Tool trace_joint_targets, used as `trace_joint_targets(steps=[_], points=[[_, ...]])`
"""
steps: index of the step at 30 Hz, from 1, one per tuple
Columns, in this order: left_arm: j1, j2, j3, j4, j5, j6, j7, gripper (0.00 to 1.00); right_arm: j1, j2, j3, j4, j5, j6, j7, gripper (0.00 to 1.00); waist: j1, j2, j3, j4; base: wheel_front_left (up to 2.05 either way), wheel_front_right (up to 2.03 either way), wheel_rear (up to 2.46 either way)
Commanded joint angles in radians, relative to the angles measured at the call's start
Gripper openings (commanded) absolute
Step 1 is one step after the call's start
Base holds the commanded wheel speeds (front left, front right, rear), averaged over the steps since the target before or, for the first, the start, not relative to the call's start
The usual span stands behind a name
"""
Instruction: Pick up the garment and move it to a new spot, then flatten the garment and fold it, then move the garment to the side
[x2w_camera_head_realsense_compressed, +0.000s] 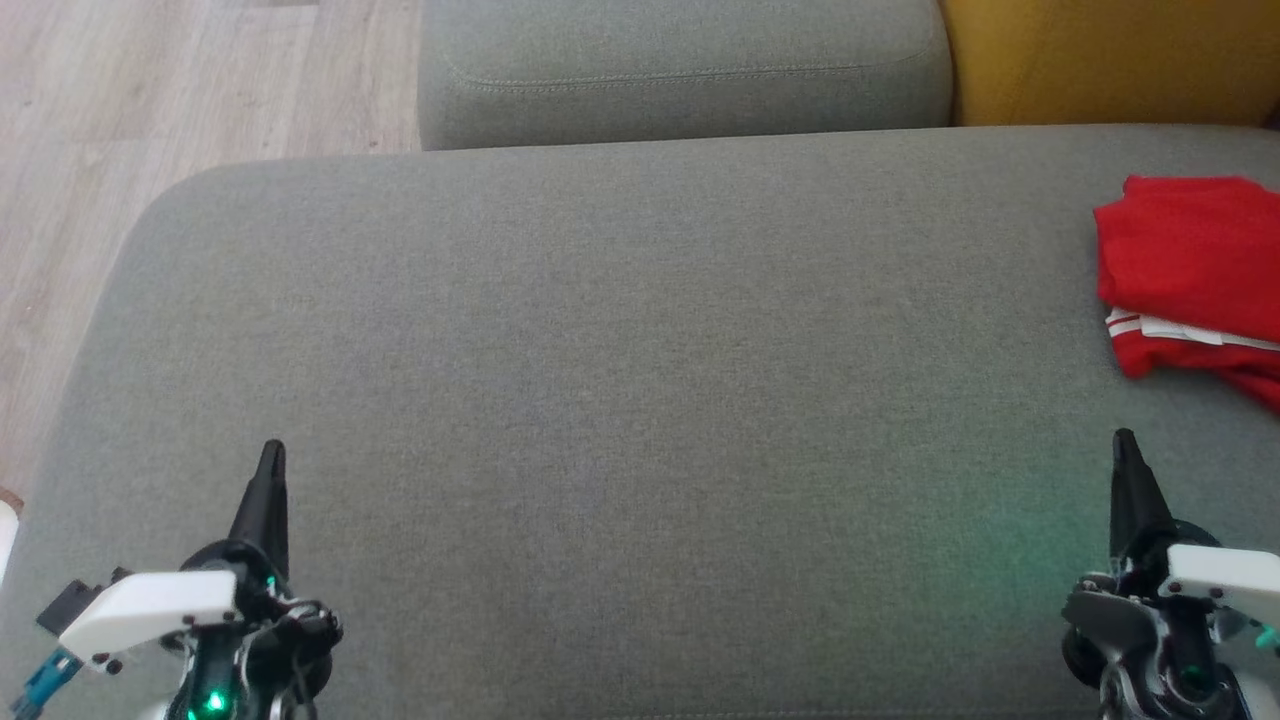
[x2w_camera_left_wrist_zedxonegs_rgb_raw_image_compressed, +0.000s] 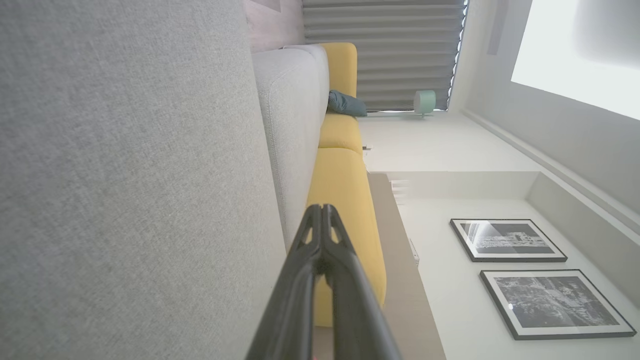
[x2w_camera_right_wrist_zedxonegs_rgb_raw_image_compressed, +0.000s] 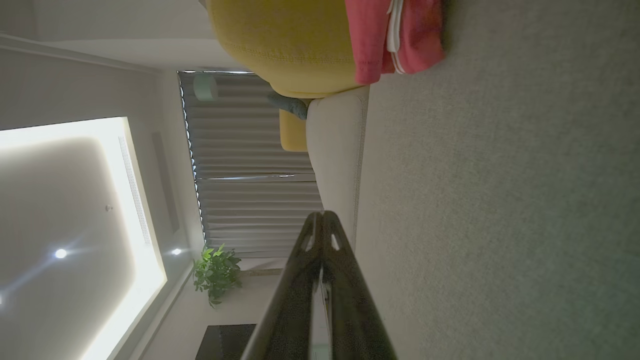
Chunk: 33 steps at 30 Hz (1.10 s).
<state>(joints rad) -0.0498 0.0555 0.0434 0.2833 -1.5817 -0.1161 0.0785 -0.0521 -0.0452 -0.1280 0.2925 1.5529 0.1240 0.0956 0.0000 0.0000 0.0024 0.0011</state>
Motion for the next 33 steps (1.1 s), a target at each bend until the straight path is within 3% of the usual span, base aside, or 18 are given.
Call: trace_joint_targets(steps=[1, 33], points=[[-0.054, 0.013, 0.04, -0.038, -0.028, -0.011, 0.009, 0.0, -0.055, -0.005, 0.016, -0.045, 0.035, 0.007, 0.013, 0.0, 0.0, 0.0, 0.0, 0.0, 0.0, 0.0, 0.0], [-0.057, 0.007, 0.054, -0.039, -0.041, -0.015, 0.021, 0.0, -0.056, -0.005, 0.014, -0.048, 0.056, 0.007, 0.018, 0.0, 0.0, 0.0, 0.001, -0.001, 0.0, 0.0, 0.0]])
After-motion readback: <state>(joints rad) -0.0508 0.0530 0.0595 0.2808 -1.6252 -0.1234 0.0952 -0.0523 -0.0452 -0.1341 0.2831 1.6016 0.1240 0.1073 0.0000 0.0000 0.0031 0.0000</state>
